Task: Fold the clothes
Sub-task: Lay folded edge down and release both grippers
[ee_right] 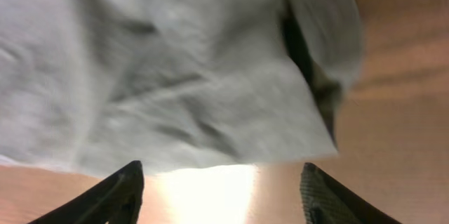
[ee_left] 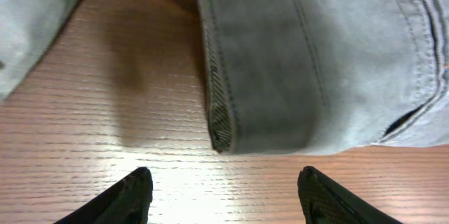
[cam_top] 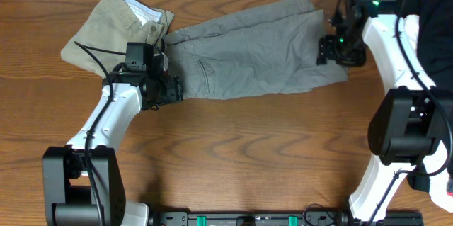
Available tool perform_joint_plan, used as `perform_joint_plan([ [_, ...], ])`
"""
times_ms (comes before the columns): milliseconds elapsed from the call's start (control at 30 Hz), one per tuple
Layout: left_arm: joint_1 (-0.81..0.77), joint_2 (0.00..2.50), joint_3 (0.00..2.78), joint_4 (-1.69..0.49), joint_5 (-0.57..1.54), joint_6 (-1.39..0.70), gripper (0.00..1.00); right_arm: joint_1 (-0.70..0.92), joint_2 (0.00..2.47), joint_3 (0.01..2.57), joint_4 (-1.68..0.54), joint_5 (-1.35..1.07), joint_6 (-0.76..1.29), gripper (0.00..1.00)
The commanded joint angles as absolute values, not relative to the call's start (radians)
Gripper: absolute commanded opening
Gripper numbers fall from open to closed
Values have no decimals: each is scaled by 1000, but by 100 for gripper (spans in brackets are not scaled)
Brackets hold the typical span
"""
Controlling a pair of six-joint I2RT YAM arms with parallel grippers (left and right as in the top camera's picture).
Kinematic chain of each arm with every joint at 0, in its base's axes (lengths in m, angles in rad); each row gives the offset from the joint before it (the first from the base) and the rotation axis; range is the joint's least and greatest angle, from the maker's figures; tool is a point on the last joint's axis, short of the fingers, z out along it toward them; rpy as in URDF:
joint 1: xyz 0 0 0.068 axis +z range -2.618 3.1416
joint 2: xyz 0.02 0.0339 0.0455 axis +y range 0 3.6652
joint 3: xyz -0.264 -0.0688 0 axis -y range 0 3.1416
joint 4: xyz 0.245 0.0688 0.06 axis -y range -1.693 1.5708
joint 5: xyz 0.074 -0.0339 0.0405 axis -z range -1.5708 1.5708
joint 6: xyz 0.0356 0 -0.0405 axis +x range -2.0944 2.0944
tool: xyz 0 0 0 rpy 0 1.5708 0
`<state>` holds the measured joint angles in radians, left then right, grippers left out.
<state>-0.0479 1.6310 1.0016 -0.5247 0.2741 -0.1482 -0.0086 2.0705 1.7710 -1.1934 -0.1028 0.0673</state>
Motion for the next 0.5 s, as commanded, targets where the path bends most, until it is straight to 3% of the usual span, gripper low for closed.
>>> perform_joint_plan([
  [0,-48,1641,1026,-526,236,-123,68,-58,2079,1736,-1206,-145,-11,71],
  [233,-52,1731,1023,-484,363,27,56,-131,2080,1706,-1199,-348,-181,73],
  [467,-51,1799,1023,-435,435,116,10,-150,2080,1637,-1113,-348,-181,74],
])
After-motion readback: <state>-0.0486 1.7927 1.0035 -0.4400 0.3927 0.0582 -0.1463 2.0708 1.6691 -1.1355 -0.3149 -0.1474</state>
